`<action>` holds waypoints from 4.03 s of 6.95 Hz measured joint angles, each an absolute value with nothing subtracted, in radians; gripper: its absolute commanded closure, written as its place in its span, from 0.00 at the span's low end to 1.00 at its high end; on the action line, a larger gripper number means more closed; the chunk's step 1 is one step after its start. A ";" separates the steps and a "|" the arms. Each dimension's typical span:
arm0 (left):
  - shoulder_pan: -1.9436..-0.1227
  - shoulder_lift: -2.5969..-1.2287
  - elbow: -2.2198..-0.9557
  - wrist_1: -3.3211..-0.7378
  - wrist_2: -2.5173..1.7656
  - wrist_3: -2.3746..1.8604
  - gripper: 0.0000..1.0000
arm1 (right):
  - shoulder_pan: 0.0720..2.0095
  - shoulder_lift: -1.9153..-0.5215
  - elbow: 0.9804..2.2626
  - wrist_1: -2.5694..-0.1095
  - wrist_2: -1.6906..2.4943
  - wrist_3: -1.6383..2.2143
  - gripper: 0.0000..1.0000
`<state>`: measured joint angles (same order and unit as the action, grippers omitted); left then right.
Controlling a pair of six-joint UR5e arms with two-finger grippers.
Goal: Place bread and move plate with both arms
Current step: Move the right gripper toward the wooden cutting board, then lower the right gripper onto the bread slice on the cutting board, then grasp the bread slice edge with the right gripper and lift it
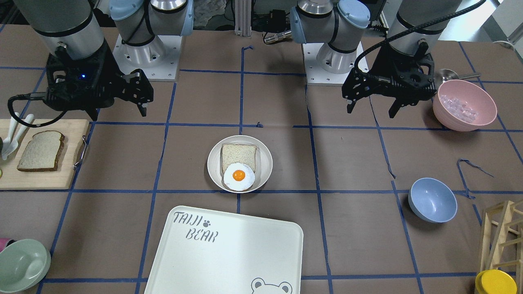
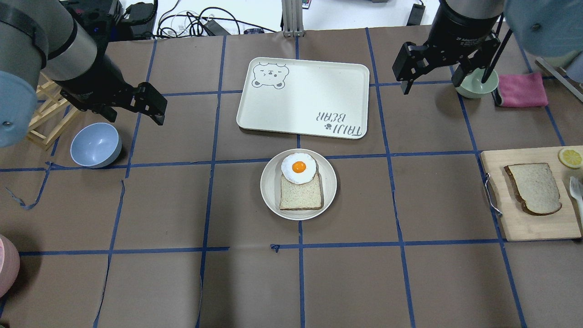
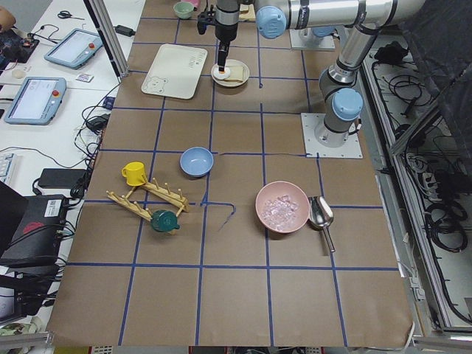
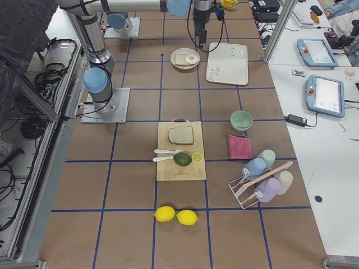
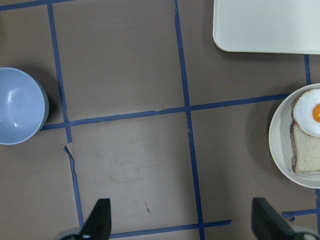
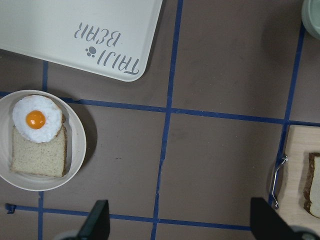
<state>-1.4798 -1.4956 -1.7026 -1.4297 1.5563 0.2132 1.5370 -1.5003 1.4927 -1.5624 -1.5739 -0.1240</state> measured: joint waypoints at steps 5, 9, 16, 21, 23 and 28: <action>-1.485 -1.499 -1.706 -1.430 1.555 0.210 0.00 | 1.469 -1.505 1.515 -1.559 -1.616 -0.139 0.00; -1.485 -1.499 -1.706 -1.430 1.555 0.209 0.00 | 1.314 -1.499 1.610 -1.584 -1.647 -0.180 0.00; -1.485 -1.499 -1.703 -1.430 1.564 0.210 0.00 | 1.044 -1.355 2.068 -2.252 -1.716 -0.448 0.45; -1.485 -1.501 -1.704 -1.430 1.560 0.210 0.00 | 1.040 -1.310 2.091 -2.295 -1.765 -0.554 1.00; -1.485 -1.504 -1.706 -1.430 1.556 0.210 0.00 | 1.040 -1.305 2.091 -2.292 -1.769 -0.554 1.00; -1.485 -1.512 -1.707 -1.425 1.559 0.211 0.00 | 1.043 -1.331 2.083 -2.285 -1.792 -0.548 1.00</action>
